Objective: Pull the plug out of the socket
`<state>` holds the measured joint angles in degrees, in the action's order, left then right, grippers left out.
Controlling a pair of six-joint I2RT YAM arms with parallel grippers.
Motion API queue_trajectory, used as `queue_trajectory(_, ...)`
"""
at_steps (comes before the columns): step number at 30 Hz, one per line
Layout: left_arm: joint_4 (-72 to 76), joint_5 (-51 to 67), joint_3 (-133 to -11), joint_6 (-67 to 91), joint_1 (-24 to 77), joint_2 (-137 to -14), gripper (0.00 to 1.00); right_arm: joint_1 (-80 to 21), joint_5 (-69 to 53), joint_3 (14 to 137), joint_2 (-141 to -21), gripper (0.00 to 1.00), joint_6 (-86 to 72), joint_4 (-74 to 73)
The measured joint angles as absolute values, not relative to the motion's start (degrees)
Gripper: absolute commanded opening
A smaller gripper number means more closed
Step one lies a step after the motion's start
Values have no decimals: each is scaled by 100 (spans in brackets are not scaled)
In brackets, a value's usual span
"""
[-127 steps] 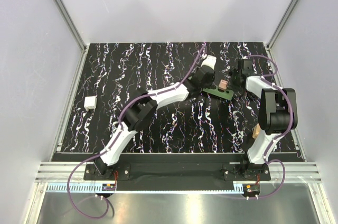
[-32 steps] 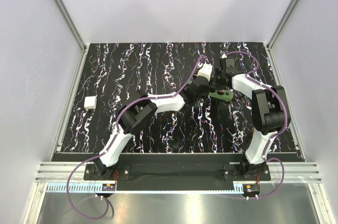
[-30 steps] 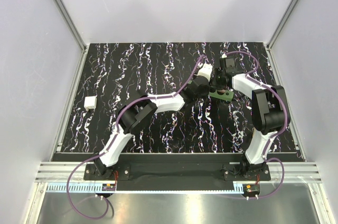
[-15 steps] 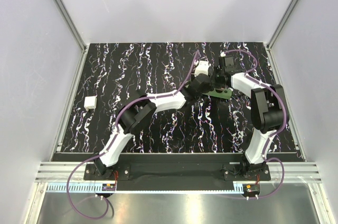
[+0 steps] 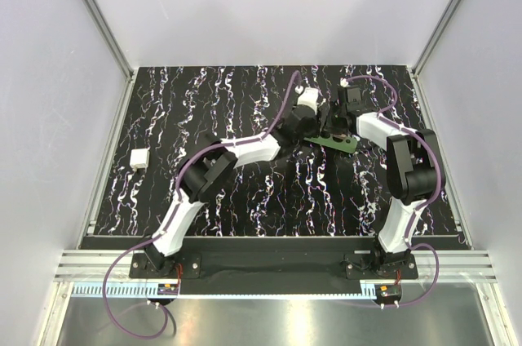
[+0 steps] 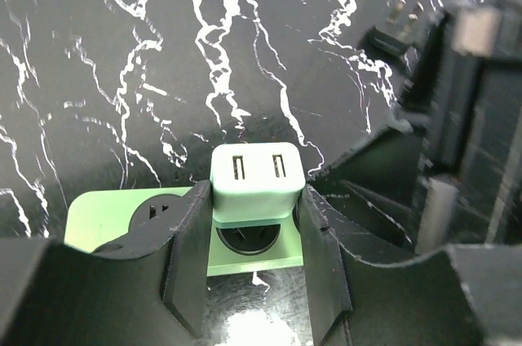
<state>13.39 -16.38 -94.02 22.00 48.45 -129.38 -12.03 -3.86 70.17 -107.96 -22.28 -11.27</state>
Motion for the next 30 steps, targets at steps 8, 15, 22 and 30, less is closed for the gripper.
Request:
queue_trajectory(8,1813,-2300,-9450,281,5256,-12938,0,-1173,-401,7043,-10807,0,-2180,-1291)
queue_trajectory(15,3579,-3417,-9592,-1323,5728,-12870,0,-1127,-438,7041,-10829,0,-2248,-1221)
queue_trajectory(22,3935,-3535,-9776,-1350,5878,-12630,0,-1168,-543,7048,-10842,0,-2193,-1232)
queue_trajectory(30,3806,-3747,-8374,-1048,5662,-11292,0,-1168,-552,7050,-10842,0,-2163,-1232)
